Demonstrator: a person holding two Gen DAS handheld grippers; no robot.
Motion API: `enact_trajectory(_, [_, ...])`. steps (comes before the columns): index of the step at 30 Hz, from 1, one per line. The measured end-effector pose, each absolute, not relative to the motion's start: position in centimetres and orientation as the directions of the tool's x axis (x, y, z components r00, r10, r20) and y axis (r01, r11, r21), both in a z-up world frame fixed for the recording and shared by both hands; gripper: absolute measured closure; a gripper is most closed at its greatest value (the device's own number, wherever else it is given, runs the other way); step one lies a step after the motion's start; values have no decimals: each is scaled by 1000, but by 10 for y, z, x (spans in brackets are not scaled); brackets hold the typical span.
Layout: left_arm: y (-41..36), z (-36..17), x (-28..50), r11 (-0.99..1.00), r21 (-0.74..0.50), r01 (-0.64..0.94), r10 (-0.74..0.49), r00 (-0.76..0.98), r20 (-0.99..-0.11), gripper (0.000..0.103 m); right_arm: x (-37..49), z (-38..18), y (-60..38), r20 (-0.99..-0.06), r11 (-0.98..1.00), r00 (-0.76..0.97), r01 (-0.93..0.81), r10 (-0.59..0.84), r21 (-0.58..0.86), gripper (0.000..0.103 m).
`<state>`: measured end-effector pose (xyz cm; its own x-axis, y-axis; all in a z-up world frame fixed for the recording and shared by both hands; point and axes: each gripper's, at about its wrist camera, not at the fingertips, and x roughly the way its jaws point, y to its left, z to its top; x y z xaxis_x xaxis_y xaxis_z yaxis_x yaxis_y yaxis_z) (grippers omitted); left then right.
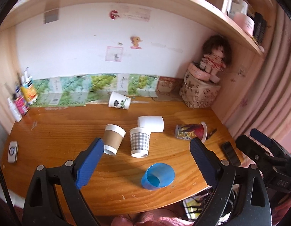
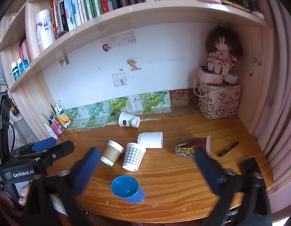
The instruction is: Flip cup upright
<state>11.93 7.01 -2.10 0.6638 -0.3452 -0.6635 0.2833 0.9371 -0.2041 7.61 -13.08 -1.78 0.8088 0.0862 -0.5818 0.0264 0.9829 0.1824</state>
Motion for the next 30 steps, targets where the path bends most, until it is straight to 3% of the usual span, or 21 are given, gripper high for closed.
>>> enact_trajectory(4, [68, -19, 102, 965, -170, 200, -263, 724, -638, 8, 67, -14, -132, -572, 984, 813, -6, 110, 180, 0])
enact_trajectory(6, [66, -19, 91, 977, -137, 164, -214, 752, -623, 0, 61, -13, -129, -566, 985, 817, -20, 116, 172, 0])
enact_trajectory(15, [63, -13, 60, 997, -73, -32, -12, 849, -528, 0, 34, -7, -118, -529, 991, 843, -36, 98, 127, 0])
enact_trajectory(26, [51, 3, 42, 999, -28, -45, 30, 922, -385, 0, 28, -3, -128, -485, 991, 871, -19, 81, 131, 0])
enact_trajectory(30, [46, 7, 42, 999, -19, -26, 17, 927, -376, 0, 31, -3, -132, -484, 989, 871, -9, 81, 149, 0])
